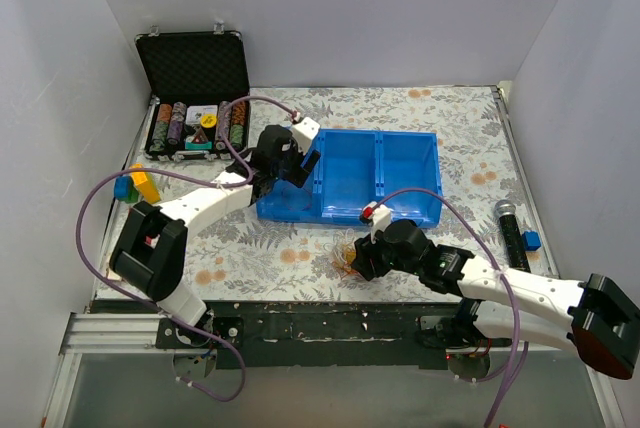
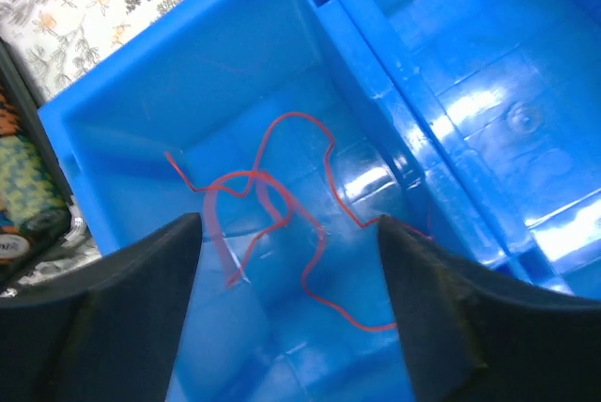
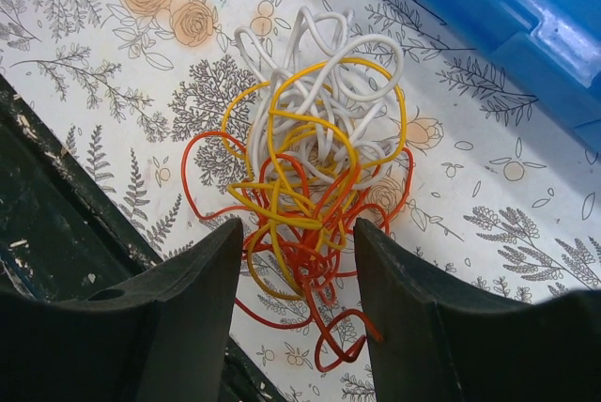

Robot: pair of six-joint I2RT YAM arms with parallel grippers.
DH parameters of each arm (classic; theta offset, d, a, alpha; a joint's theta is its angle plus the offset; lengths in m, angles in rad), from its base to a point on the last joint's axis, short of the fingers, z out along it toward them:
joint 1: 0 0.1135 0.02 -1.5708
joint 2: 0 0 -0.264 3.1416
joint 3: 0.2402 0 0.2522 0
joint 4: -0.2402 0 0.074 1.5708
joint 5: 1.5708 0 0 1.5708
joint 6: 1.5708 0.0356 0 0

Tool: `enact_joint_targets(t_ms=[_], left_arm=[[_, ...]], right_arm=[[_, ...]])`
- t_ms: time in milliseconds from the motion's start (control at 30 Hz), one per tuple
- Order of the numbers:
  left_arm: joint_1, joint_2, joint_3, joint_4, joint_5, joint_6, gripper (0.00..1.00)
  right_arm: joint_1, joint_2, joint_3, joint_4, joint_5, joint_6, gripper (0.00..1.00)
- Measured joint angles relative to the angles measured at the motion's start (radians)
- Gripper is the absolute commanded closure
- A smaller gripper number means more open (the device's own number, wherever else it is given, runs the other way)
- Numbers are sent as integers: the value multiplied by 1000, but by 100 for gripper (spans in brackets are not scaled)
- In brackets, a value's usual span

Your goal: Untangle the cables

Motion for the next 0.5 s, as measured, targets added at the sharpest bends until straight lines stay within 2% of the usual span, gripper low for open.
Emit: enact_joint_targets(t_ms=[67,200,300,500], left_arm=[[5,-5,15,-26,21,2,11],[20,-54,56,-79,75,4,6],[29,-135,62,-104,145,3,6],[3,-357,2,-140,401,31,13]], right_arm=[[0,-11,1,0,0,0,41],[0,-24,10,0,-1,0,40],[0,-35,13,0,-4,0,40],[0,-86,13,-1,-2,0,43]])
